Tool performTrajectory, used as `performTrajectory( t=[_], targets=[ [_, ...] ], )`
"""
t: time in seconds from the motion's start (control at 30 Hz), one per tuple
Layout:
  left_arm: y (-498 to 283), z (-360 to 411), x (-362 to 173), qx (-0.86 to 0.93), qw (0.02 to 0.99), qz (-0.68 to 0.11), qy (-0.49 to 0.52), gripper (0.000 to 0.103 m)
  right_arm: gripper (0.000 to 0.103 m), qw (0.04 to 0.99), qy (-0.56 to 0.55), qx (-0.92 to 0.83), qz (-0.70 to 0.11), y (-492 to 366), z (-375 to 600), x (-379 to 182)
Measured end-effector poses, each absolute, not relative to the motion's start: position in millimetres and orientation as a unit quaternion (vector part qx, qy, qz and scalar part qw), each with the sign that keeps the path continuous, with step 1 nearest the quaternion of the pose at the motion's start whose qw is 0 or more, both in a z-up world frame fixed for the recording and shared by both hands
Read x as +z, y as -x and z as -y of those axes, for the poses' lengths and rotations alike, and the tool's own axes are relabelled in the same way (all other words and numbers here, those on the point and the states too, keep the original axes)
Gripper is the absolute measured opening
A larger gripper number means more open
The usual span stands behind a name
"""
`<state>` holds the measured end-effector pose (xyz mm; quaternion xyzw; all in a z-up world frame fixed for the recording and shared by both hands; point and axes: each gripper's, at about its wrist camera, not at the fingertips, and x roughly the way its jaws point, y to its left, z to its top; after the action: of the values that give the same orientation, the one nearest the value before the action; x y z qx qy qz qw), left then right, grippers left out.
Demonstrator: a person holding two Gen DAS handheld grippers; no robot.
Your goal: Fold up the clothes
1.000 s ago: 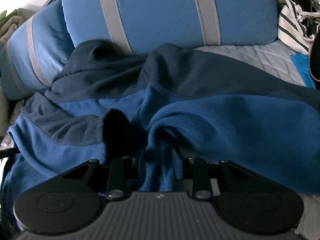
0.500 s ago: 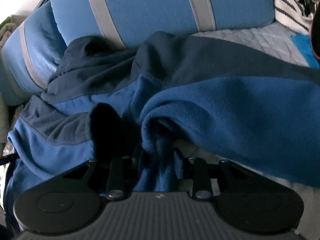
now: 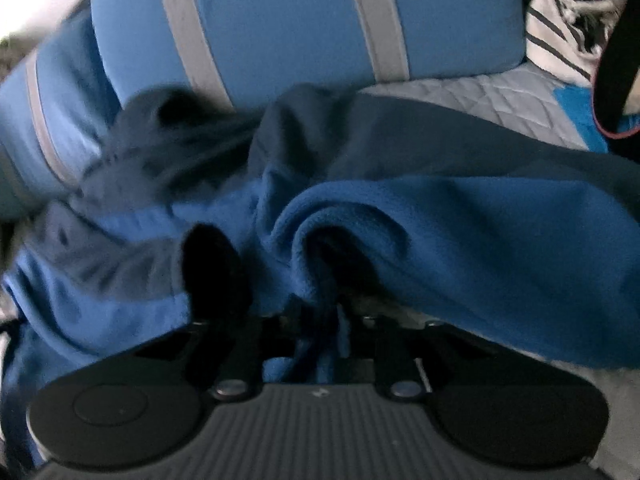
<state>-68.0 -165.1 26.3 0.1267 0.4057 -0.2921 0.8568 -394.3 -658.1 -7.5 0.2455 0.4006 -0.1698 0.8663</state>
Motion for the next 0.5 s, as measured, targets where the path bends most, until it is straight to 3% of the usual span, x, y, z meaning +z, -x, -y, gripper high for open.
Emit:
performTrajectory(
  t=[0.1, 0.3, 0.5],
  targets=[
    [67.0, 163.6, 28.1, -0.293, 0.858, -0.404, -0.122, 0.065, 0.054, 0.873, -0.22, -0.186, -0.393, 400.8, 652.5, 5.6],
    [67.4, 165.2, 29.8, -0.299, 0.858, -0.401, -0.118, 0.065, 0.056, 0.889, -0.267, -0.13, -0.348, 413.3, 645.1, 25.5],
    [67.3, 160.6, 32.4, -0.308, 0.862, -0.39, -0.098, 0.065, 0.059, 0.857, -0.353, -0.057, -0.37, 390.6, 642.7, 0.4]
  ],
)
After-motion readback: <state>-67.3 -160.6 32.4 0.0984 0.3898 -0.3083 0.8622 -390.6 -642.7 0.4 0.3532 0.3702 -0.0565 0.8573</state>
